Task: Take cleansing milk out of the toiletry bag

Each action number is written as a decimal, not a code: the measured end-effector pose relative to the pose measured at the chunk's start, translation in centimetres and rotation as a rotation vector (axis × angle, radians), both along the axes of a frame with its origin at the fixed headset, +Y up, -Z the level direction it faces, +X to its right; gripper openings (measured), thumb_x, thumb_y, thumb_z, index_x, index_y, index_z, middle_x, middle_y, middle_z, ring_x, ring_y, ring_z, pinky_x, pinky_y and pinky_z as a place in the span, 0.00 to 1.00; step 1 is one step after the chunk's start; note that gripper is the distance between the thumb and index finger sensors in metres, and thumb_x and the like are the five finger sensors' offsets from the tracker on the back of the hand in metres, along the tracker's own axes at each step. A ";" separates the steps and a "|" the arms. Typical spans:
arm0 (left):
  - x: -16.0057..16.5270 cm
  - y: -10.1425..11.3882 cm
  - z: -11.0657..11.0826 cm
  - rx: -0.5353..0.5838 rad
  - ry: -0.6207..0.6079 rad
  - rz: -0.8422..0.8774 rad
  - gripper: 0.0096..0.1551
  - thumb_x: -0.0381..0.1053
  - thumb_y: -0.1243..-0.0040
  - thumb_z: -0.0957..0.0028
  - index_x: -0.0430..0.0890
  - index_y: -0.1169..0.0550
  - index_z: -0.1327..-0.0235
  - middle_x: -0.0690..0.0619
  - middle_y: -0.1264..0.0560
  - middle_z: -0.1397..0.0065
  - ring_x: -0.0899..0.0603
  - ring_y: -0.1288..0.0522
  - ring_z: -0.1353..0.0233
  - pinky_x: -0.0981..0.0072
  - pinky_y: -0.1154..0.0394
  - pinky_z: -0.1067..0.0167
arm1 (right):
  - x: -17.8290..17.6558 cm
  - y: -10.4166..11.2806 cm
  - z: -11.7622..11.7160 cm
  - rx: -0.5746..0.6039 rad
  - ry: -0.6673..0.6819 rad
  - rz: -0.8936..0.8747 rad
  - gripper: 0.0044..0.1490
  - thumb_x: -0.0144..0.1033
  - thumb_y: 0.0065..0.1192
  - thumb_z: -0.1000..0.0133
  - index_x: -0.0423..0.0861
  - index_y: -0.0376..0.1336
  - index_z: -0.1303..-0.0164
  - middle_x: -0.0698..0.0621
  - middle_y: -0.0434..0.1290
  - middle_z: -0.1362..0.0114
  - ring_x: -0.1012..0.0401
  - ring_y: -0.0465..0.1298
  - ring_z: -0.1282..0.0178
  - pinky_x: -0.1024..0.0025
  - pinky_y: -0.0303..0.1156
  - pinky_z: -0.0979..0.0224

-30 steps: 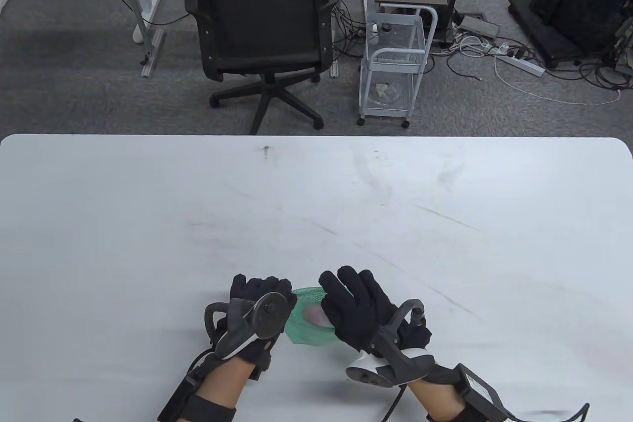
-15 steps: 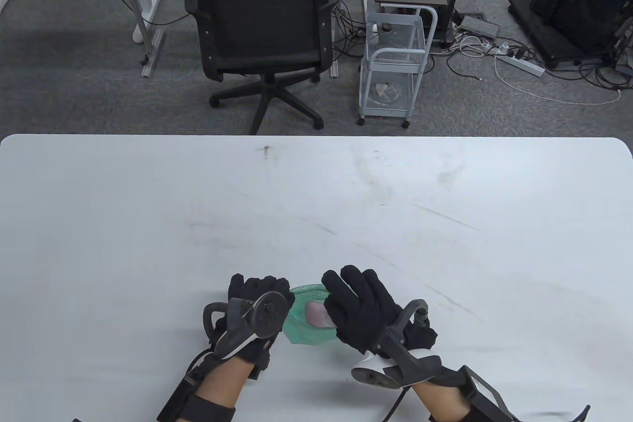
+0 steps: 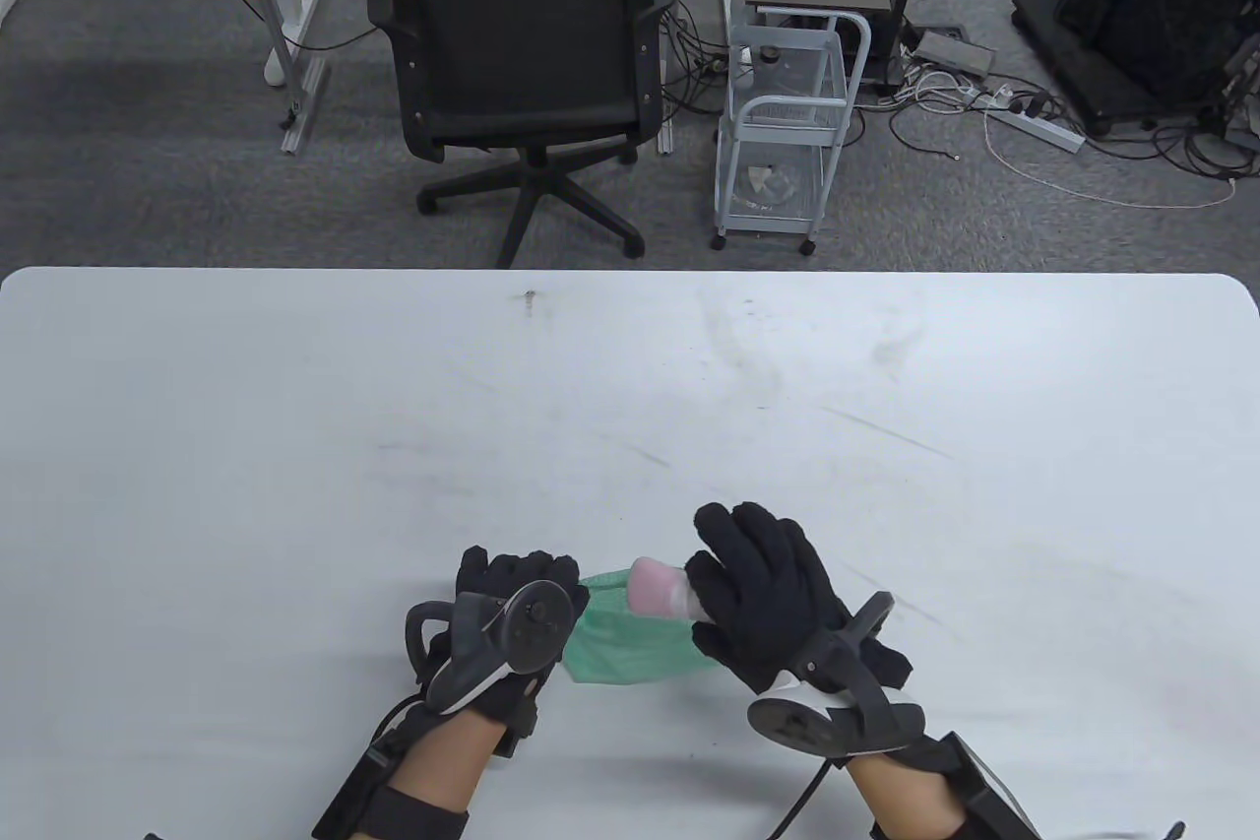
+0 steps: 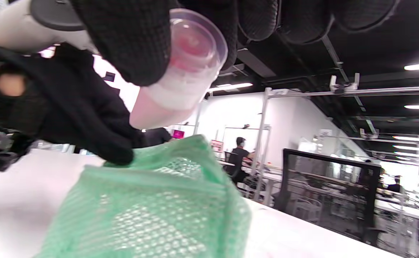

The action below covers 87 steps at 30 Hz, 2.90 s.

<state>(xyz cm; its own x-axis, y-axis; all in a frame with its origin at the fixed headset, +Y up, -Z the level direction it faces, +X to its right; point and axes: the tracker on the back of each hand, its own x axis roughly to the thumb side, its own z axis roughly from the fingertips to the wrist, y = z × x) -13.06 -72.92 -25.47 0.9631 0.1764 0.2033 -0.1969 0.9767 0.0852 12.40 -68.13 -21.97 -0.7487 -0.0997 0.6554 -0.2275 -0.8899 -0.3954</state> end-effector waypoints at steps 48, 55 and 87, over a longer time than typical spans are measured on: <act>0.0 -0.2 -0.1 -0.037 0.001 0.000 0.24 0.57 0.30 0.48 0.49 0.13 0.42 0.47 0.14 0.33 0.33 0.15 0.35 0.31 0.33 0.29 | 8.1 -7.2 -8.8 -0.538 -0.765 0.078 0.41 0.43 0.77 0.43 0.28 0.69 0.31 0.26 0.57 0.14 0.23 0.63 0.25 0.27 0.61 0.29; 0.0 -0.2 -0.1 -0.039 0.001 0.000 0.24 0.57 0.31 0.48 0.50 0.13 0.42 0.47 0.13 0.33 0.33 0.15 0.35 0.31 0.33 0.29 | 8.3 -8.0 -9.0 -0.576 -0.785 0.101 0.41 0.44 0.77 0.43 0.28 0.68 0.31 0.26 0.57 0.14 0.23 0.63 0.26 0.27 0.61 0.29; -0.1 -0.2 -0.1 -0.040 0.002 0.009 0.24 0.57 0.31 0.48 0.50 0.13 0.42 0.47 0.14 0.33 0.33 0.15 0.35 0.31 0.33 0.29 | 8.5 -7.9 -9.1 -0.674 -0.777 0.001 0.51 0.47 0.72 0.41 0.29 0.56 0.19 0.25 0.50 0.13 0.21 0.59 0.25 0.26 0.58 0.28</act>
<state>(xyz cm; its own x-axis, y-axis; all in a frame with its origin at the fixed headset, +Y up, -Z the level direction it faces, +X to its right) -13.18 -73.16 -25.58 0.9618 0.1931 0.1940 -0.2056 0.9775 0.0465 20.93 -76.03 -31.09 -0.9901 0.1085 -0.0896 -0.1210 -0.9814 0.1490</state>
